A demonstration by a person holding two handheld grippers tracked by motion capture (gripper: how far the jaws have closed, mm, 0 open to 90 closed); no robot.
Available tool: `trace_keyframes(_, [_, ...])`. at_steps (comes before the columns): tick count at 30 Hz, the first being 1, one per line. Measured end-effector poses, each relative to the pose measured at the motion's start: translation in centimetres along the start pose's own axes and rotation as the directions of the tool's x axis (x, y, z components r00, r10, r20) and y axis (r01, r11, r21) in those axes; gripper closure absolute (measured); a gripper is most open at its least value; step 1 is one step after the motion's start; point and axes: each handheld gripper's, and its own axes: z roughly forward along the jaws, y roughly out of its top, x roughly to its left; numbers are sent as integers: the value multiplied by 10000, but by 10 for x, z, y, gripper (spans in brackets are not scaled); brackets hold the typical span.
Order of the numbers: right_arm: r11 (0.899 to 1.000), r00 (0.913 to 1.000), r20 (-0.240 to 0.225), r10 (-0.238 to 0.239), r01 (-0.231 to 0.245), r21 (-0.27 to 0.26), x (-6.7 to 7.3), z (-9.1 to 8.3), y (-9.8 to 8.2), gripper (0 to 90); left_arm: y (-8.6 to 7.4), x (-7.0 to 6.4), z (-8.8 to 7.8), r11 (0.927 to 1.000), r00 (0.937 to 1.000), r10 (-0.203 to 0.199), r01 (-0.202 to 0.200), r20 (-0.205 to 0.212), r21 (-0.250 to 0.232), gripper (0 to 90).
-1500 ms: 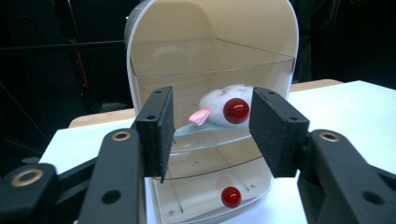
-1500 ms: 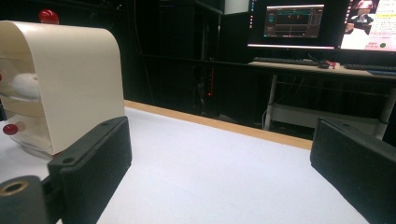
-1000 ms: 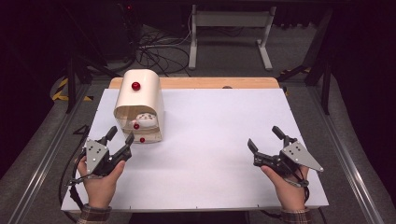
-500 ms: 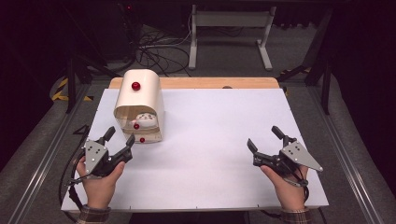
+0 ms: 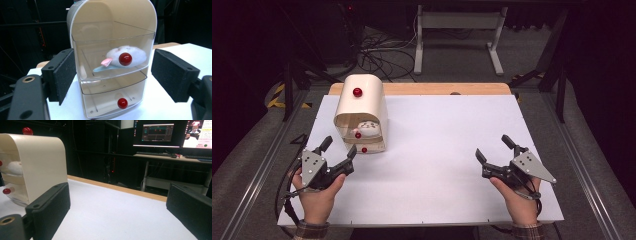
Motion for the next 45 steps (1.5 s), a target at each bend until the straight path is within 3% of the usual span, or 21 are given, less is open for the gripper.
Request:
trace_keyframes(6, [10000,10000,-1,12,-12,-9,0,0,0,60,1,-1,0,10000,10000,-73,73,3,11,143])
trace_keyframes(15, [10000,10000,-26,5,-5,-1,1,0,0,60,2,-1,-1,10000,9994,80,-80,323,-5,75])
trace_keyframes(45, [10000,9998,-207,41,-40,46,3,2,0,40,3,-3,-3,10000,9984,57,-58,562,16,24])
